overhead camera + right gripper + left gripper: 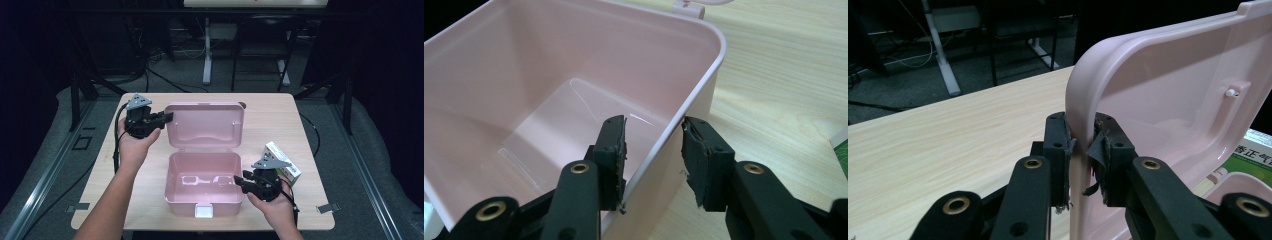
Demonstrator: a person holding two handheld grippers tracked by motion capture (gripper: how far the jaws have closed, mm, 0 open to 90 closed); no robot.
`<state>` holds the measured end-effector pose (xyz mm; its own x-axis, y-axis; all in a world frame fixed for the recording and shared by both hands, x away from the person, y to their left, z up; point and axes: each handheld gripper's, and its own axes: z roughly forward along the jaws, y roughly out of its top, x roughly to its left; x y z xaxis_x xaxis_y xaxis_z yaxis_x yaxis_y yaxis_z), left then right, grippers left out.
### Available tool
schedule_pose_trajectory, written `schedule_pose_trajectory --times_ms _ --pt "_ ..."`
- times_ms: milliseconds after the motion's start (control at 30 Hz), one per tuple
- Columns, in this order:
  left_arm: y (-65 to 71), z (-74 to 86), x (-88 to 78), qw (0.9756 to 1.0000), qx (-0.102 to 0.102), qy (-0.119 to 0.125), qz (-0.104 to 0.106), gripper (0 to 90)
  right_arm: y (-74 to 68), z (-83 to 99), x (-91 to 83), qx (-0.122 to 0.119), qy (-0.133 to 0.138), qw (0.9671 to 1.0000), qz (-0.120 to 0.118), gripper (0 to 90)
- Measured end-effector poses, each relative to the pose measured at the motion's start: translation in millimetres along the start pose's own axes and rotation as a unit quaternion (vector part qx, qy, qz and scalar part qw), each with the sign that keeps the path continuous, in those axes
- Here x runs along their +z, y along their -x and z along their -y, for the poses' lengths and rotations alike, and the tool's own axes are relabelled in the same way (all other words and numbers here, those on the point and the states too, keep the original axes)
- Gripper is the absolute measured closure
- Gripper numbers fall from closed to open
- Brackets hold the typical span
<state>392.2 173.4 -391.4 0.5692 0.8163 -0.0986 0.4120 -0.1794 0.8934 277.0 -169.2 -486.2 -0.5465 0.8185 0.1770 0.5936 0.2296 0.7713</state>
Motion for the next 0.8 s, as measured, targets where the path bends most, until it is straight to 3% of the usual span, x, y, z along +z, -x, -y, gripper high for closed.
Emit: schedule_pose_trajectory --times_ms 500,800 --pt "-1.2 2.4 0.2 1.0 -0.005 0.002 -0.003 69.0 0.4 0.1 0.1 0.0 0.001 1.0 -0.001 61.7" --pt "-4.0 8.4 1.5 1.0 -0.007 -0.004 -0.003 68.8 0.3 0.2 0.1 0.0 0.001 1.0 -0.001 61.7"
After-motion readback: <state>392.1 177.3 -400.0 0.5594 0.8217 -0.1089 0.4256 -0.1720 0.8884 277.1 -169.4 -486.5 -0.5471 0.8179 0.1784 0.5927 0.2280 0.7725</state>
